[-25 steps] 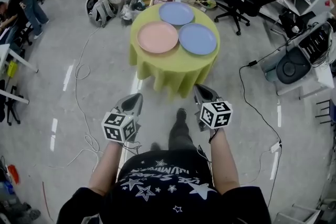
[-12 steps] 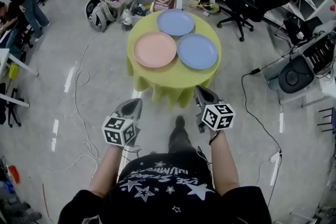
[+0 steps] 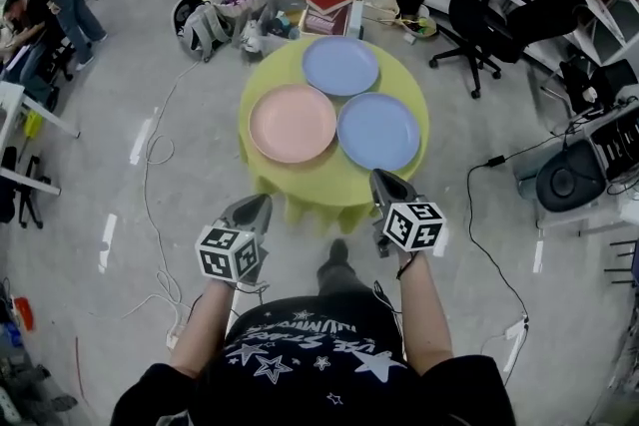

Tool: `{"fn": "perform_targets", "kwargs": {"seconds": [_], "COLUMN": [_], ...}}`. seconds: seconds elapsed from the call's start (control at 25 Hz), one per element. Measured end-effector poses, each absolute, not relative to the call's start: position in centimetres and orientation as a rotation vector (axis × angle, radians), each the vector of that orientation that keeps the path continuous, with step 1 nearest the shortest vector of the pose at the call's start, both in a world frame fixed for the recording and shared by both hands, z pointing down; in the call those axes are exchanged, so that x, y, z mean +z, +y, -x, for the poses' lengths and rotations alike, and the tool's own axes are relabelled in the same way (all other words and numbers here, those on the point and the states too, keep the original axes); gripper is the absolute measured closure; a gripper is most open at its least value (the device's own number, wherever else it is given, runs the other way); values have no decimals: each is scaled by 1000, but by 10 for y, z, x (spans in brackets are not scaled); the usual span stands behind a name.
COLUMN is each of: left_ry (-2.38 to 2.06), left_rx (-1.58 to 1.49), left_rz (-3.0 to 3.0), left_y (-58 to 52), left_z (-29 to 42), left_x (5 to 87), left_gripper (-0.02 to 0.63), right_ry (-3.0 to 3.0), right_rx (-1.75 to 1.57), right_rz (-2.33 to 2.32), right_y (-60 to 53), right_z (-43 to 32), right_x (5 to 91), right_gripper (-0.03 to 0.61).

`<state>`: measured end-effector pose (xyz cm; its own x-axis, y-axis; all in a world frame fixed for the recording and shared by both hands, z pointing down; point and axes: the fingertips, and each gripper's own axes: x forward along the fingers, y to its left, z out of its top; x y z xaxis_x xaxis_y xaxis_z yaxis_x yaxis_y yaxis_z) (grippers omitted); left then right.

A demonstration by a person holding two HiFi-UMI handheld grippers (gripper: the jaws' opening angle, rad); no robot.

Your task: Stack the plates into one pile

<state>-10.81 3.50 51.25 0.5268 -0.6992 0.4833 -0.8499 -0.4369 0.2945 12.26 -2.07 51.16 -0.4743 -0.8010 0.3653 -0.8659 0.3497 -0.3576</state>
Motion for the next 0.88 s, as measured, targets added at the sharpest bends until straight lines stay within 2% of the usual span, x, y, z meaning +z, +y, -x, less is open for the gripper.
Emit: {"fn": "perform_targets", "kwargs": {"seconds": [0.88], "left_ry": [-1301], "left_rx": [442], "left_rz": [-2242], "left_y": [-54], "left_z": [8], "left_x": [513], "left_gripper": [591], "right_ry": [-2505], "right_rx": [868], "right_rz": [-1386], "right_y": [-107], "right_z": [-193], "right_x": [531], "right_gripper": [561]}}
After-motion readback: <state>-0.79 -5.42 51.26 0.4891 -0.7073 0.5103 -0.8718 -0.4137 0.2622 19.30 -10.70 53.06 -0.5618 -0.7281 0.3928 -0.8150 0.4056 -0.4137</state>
